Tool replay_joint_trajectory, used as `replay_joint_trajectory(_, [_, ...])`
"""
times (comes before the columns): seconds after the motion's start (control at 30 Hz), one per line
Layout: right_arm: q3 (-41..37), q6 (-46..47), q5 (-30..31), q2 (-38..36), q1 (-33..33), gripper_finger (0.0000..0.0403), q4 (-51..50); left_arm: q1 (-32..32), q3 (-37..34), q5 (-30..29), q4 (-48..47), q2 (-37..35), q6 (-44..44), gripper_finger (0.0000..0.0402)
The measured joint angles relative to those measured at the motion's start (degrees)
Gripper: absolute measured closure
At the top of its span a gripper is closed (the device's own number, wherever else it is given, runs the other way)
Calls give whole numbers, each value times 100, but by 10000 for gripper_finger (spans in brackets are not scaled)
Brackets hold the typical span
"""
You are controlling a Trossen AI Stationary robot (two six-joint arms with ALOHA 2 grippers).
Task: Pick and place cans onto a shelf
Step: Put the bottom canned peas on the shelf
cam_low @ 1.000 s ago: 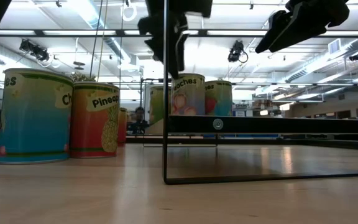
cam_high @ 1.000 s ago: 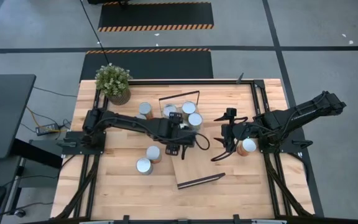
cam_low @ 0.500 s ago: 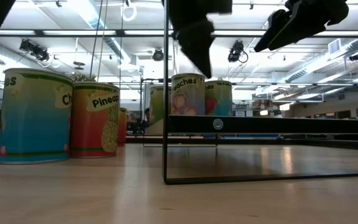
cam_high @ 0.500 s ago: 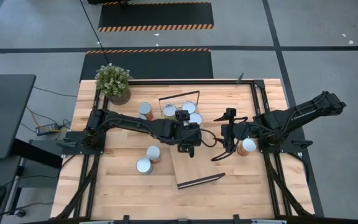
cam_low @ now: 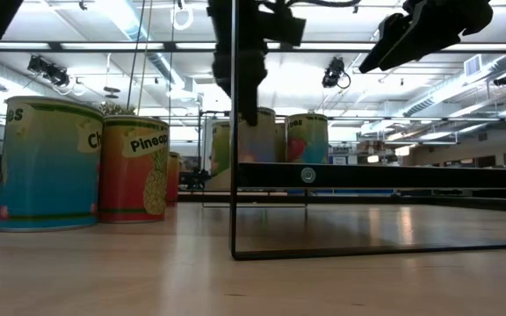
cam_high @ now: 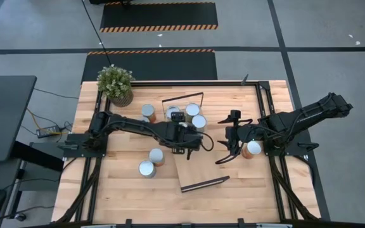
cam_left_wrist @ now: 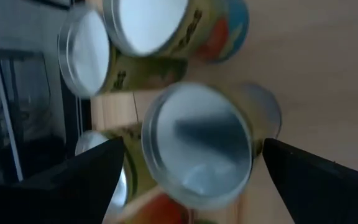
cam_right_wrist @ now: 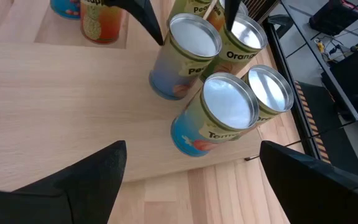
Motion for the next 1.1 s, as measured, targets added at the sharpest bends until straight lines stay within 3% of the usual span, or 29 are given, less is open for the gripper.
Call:
replay_joint_trajectory(0.27, [0, -1, 0, 0, 0, 26, -2, -125, 0, -252, -844, -155, -531, 13])
replay_joint_trajectory(0.37, [-2, -9, 0, 0, 0, 26, 7, -181, 2, 83, -600, -241, -527, 13])
replay_joint_trajectory(0.53, [-2, -46, -2, 0, 0, 26, 131, -254, 2, 162, 121, -248, -258, 13])
replay_joint_trajectory(0.73, [-2, -55, 0, 0, 32, 26, 149, -77, 2, -236, 966, -61, -60, 13])
replay_joint_trajectory(1.1, [-2, -43, -2, 0, 136, 26, 130, 196, 2, -136, 601, 68, -108, 12])
